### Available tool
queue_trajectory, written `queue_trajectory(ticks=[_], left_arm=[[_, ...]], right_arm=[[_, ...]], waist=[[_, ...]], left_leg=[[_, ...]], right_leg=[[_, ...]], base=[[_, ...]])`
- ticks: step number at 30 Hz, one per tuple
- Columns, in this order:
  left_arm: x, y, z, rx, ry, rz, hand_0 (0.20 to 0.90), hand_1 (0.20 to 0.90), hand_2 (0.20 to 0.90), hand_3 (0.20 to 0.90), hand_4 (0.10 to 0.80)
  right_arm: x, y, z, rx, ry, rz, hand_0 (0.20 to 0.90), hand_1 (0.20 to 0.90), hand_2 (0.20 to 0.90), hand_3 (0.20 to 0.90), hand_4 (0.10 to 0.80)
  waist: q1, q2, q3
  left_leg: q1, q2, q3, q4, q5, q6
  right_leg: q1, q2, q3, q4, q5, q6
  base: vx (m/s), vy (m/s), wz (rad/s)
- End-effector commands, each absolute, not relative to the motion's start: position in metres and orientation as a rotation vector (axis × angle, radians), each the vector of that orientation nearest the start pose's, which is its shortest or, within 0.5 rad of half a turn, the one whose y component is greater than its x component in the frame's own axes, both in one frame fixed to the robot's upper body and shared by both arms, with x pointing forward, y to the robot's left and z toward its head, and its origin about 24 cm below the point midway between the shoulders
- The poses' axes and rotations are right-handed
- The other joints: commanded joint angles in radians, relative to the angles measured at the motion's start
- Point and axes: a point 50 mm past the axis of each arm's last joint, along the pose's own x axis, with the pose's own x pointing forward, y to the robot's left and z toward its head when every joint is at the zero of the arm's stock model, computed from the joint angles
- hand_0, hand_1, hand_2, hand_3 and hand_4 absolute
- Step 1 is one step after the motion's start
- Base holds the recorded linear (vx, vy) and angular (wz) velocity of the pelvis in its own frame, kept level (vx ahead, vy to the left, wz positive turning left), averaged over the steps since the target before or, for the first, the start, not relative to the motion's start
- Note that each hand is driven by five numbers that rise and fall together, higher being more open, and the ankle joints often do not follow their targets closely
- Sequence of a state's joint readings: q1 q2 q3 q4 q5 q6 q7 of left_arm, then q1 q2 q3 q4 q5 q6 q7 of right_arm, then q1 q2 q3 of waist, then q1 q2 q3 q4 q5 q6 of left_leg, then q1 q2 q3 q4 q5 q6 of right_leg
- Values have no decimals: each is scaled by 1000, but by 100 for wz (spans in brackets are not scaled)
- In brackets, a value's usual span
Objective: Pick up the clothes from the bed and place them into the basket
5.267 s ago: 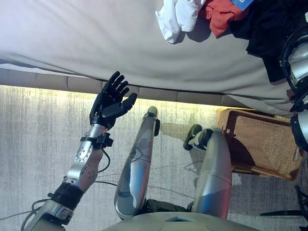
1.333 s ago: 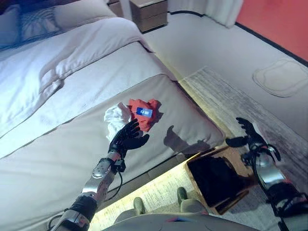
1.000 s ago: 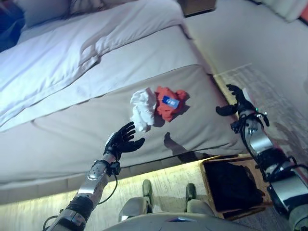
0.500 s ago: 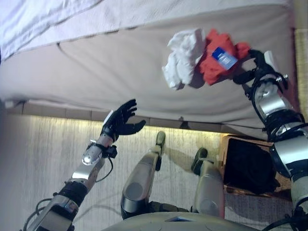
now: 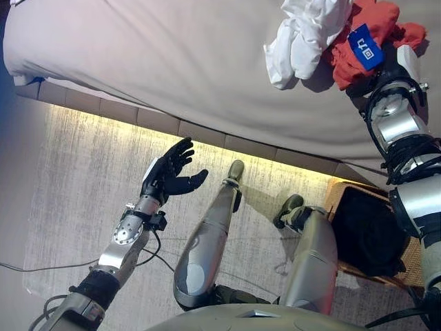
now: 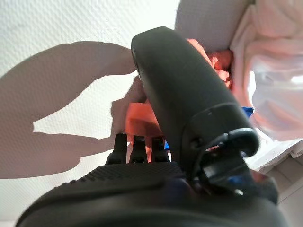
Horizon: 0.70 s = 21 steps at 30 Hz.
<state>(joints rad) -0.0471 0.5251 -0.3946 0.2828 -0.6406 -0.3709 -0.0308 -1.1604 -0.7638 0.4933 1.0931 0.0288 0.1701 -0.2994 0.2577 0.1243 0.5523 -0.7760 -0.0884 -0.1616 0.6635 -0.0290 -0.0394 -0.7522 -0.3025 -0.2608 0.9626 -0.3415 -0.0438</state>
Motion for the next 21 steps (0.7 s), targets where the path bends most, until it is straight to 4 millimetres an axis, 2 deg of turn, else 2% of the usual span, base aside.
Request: queue_trajectory(ticks=[1,2,12,17,21], left_arm=[[245,207,59,-147,-195,-186,900,900,900,900,800],[244,208,60,-155,-202,-178,900,900,900,900,800],[237,213,60,-155,-222,-194,900,900,900,900,800],[237,215,59,-146,-217,-192,900,900,900,900,800],[239,217,57,-139,-205,-186,900,900,900,900,800]], right_arm=[[388,-303,300,-978,-156,-618,554,554,554,496,396],[388,-302,301,-983,-162,-609,300,300,300,200,100],[381,-313,306,-933,-207,-693,300,300,300,200,100],[377,-322,305,-896,-209,-714,300,300,300,200,100],[374,-329,297,-876,-195,-697,300,300,300,200,100]], waist=[[24,27,-32],[27,28,-32],[33,11,-32],[24,-2,-32],[11,-28,-32]], left_leg=[[-10,-21,79,211,-233,88],[-20,-22,79,221,-236,91],[-8,-21,71,257,-253,97],[58,-15,75,237,-247,88],[176,3,81,172,-236,81]], right_leg=[[16,81,-1,-13,21,-26],[7,81,-2,-6,19,-27],[37,92,-11,-8,22,-24],[107,92,-11,-40,23,-25],[220,94,-8,-101,28,-22]], base=[[0,0,0],[0,0,0],[-9,7,0],[-10,31,-3],[22,27,-8]])
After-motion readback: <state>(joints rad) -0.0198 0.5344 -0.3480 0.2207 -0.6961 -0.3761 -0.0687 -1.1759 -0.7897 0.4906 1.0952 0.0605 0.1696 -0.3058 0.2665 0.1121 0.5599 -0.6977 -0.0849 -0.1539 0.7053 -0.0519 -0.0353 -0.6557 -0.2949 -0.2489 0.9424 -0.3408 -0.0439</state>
